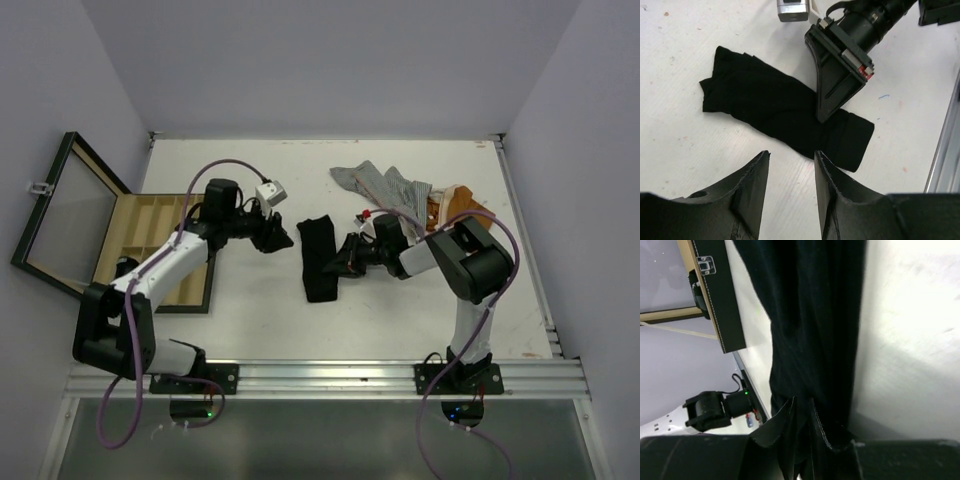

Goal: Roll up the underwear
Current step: Fold the underwear, then roll the underwear

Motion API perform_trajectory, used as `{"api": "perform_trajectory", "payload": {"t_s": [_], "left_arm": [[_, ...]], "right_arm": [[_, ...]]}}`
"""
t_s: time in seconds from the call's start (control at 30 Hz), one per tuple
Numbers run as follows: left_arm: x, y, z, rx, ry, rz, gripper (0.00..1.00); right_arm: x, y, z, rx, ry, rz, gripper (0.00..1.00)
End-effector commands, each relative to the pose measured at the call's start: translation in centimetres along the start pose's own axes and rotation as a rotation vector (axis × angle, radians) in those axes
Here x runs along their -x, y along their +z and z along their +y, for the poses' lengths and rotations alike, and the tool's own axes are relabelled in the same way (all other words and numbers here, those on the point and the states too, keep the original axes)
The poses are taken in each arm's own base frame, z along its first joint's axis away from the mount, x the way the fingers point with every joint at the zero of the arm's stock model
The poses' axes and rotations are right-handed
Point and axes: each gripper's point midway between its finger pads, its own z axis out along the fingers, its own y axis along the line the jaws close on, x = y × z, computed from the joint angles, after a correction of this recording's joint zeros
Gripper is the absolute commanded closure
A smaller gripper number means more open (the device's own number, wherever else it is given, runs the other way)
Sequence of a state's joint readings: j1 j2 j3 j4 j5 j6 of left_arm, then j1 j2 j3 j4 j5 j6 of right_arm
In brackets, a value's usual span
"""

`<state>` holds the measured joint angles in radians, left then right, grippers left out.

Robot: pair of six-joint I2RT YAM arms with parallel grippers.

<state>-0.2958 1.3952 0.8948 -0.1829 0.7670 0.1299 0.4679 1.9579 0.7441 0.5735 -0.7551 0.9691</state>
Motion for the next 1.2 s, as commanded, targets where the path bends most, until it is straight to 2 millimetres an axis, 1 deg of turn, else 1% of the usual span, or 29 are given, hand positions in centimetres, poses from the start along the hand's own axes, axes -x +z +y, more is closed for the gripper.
{"api": "perform_trajectory", "payload": {"t_s": [0.0,0.03,0.07,0.1,0.13,0.17,0.2,0.23,0.27,0.33,0.37,0.43,0.47,0.53,0.57,0.6,0.67,0.7,0.77,0.8,0.83,0.87,0.9,0.97,1.0,1.07,1.1,1.13,1.17], "left_arm": [[-1.4,-1.4,0.1,0.037,0.258,0.067,0.55],[-1.4,-1.5,-0.6,0.026,0.309,0.08,0.55],[-1.7,-1.6,-0.4,0.036,0.39,0.106,0.55],[-2.1,-1.6,-0.8,0.031,0.422,0.13,0.55],[-2.3,-1.2,-2.0,0.009,0.477,0.144,0.55],[-2.7,-1.1,-1.8,0.022,0.544,0.176,0.55],[-3.2,-0.8,-2.4,0.007,0.572,0.194,0.55],[-3.4,-0.2,-3.6,-0.022,0.61,0.201,0.56],[-3.8,0.0,-3.8,-0.03,0.63,0.21,0.56],[-3.7,0.4,-4.6,-0.043,0.656,0.202,0.58],[-4.0,0.5,-4.6,-0.043,0.656,0.201,0.58],[-3.8,0.9,-4.9,-0.047,0.691,0.193,0.58],[-3.7,1.1,-4.9,-0.042,0.718,0.199,0.58],[-3.8,1.9,-5.6,-0.07,0.747,0.21,0.58],[-3.8,2.1,-5.7,-0.076,0.758,0.215,0.58],[-4.2,2.7,-6.2,-0.097,0.767,0.226,0.58],[-4.5,3.2,-6.5,-0.1,0.802,0.238,0.58],[-5.0,3.6,-7.3,-0.121,0.832,0.251,0.57],[-6.4,4.0,-7.7,-0.129,0.889,0.293,0.58],[-7.0,4.5,-8.9,-0.157,0.936,0.302,0.59],[-8.3,4.6,-9.1,-0.172,0.958,0.332,0.64],[-8.8,4.7,-8.9,-0.157,0.992,0.352,0.67],[-9.3,5.0,-9.6,-0.167,1.02,0.358,0.68],[-10.2,5.2,-9.6,-0.167,1.055,0.389,0.69],[-10.4,5.4,-10.2,-0.181,1.076,0.389,0.69],[-10.9,5.5,-10.3,-0.171,1.103,0.399,0.64],[-11.0,5.7,-10.7,-0.174,1.119,0.393,0.62],[-11.5,5.8,-10.7,-0.174,1.119,0.407,0.57],[-11.8,5.9,-10.7,-0.172,1.123,0.413,0.54]], "right_arm": [[0.9,-0.8,4.6,0.099,-0.052,-0.055,0.8],[0.9,-1.2,5.5,0.12,-0.072,-0.03,0.79],[1.4,-1.5,6.3,0.121,-0.081,-0.02,0.78],[1.7,-2.0,6.9,0.128,-0.097,-0.011,0.78],[2.3,-2.5,8.5,0.155,-0.175,-0.005,0.77],[1.9,-2.8,8.4,0.127,-0.168,0.023,0.77],[2.0,-3.1,8.6,0.125,-0.224,0.027,0.77],[2.3,-3.4,9.6,0.134,-0.26,0.021,0.77],[1.6,-3.4,9.4,0.119,-0.25,0.051,0.77],[0.9,-3.3,9.3,0.113,-0.271,0.081,0.78],[0.0,-3.2,8.4,0.08,-0.248,0.12,0.78],[-1.0,-2.8,7.2,0.054,-0.273,0.163,0.78],[-1.8,-2.5,6.0,0.029,-0.253,0.195,0.78],[-2.8,-1.9,4.7,0.015,-0.252,0.235,0.78],[-3.7,-1.3,2.9,-0.013,-0.219,0.276,0.78],[-4.1,-1.0,2.1,-0.017,-0.218,0.297,0.78],[-5.2,-0.4,-0.8,-0.061,-0.161,0.343,0.79],[-5.5,-0.2,-1.7,-0.073,-0.146,0.356,0.8],[-5.5,0.1,-2.9,-0.099,-0.13,0.367,0.8],[-5.7,0.3,-3.8,-0.112,-0.111,0.378,0.8],[-5.5,0.5,-4.0,-0.116,-0.114,0.373,0.8],[-5.5,0.6,-4.5,-0.126,-0.107,0.376,0.8],[-5.4,0.7,-4.7,-0.13,-0.116,0.375,0.8],[-5.7,0.7,-5.7,-0.157,-0.077,0.397,0.81],[-5.8,0.7,-6.0,-0.167,-0.082,0.402,0.81],[-6.0,0.6,-6.6,-0.185,-0.075,0.41,0.81],[-6.0,0.6,-6.8,-0.193,-0.075,0.411,0.82],[-6.1,0.6,-6.9,-0.196,-0.074,0.411,0.82],[-6.1,0.6,-7.0,-0.198,-0.068,0.416,0.82]]}}
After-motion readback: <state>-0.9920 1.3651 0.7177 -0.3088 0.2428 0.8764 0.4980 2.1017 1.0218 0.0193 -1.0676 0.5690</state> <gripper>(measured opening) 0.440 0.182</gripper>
